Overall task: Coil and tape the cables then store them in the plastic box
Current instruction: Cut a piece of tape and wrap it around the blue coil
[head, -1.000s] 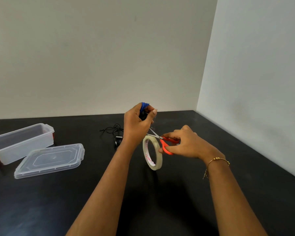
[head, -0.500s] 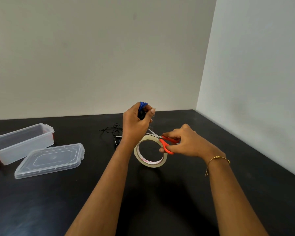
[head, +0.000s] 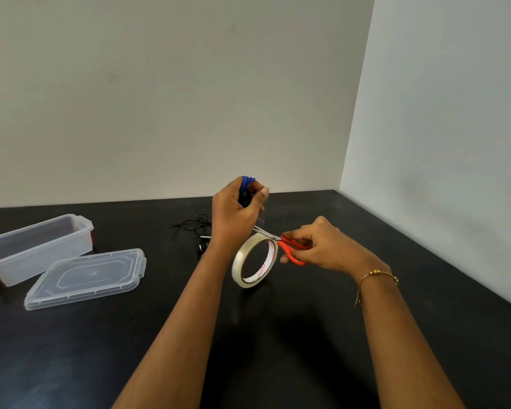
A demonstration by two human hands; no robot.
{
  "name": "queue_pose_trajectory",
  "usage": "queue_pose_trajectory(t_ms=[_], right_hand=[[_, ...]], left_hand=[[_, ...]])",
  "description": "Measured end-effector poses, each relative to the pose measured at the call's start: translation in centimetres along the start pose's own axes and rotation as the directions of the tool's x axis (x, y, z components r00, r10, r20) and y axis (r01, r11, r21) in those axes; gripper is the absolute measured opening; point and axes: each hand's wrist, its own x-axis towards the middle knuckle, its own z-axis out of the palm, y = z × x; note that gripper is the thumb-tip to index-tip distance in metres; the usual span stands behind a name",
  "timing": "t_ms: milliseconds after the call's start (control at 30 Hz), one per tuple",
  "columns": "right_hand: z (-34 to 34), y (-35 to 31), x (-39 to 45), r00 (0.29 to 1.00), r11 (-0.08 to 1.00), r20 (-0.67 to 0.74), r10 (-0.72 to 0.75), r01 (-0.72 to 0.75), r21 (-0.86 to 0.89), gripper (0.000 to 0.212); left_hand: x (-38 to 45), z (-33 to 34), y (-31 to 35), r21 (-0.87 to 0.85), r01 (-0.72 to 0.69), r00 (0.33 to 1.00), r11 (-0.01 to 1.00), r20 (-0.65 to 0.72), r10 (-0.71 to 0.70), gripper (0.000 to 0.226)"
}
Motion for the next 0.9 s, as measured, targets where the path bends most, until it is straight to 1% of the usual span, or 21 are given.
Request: queue_pose_trajectory(t_ms=[167, 400, 533, 667, 733, 800, 833, 867, 900], right_hand=[[0.1, 0.3, 0.2, 1.0, 0.999, -0.004, 0.024, -0.024, 0.024, 0.044], [-0.6, 0.3, -0.4, 0.999, 0.995, -0.017, 0.028, -0.027, 0.093, 0.036], [-1.0, 0.3, -0.9, 0.994, 0.977, -0.038, 0.102, -0.093, 0.192, 0.033], [0.0, 0.7, -0.2, 0.975, 0.949, -0.045, 0.219, -0.202, 0.241, 0.033], [0.6, 1.5, 0.2, 0.947, 0.936, -0.048, 0.319, -0.306, 0.175, 0.04], [1.2, 2.6, 0.3, 0.894, 0.896, -0.082, 0.441, -0.443, -0.011, 0.044], [1.4, 3.3, 0.1, 0.864, 0.858, -0.127, 0.487, -0.5, -0.116, 0.039], [1.5, 3.9, 0.0, 0.835, 0.816, -0.182, 0.519, -0.548, -0.186, 0.031], [1.6, 4.5, -0.1, 0.805, 0.784, -0.231, 0.546, -0.589, -0.197, 0.025]], left_hand=[[0.0, 0.0, 0.1, -0.003, -0.007, 1.0, 1.0, 0.003, 0.007, 0.019], [0.1, 0.0, 0.1, -0.035, 0.001, 1.0, 0.999, -0.009, -0.002, 0.016], [0.0, 0.0, 0.0, -0.074, 0.045, 0.999, 0.996, -0.022, -0.047, 0.007], [-0.2, 0.0, -0.3, -0.096, 0.064, 0.993, 0.993, -0.089, -0.073, 0.015], [-0.2, -0.1, -0.3, -0.113, 0.075, 0.992, 0.991, -0.096, -0.086, 0.016], [-0.2, -0.2, -0.3, -0.124, 0.08, 0.991, 0.989, -0.101, -0.093, 0.016], [-0.2, -0.2, -0.3, -0.125, 0.078, 0.99, 0.989, -0.105, -0.091, 0.016], [-0.2, -0.1, -0.3, -0.126, 0.075, 0.99, 0.989, -0.109, -0.089, 0.016], [-0.2, 0.0, -0.3, -0.126, 0.074, 0.99, 0.989, -0.114, -0.089, 0.017]])
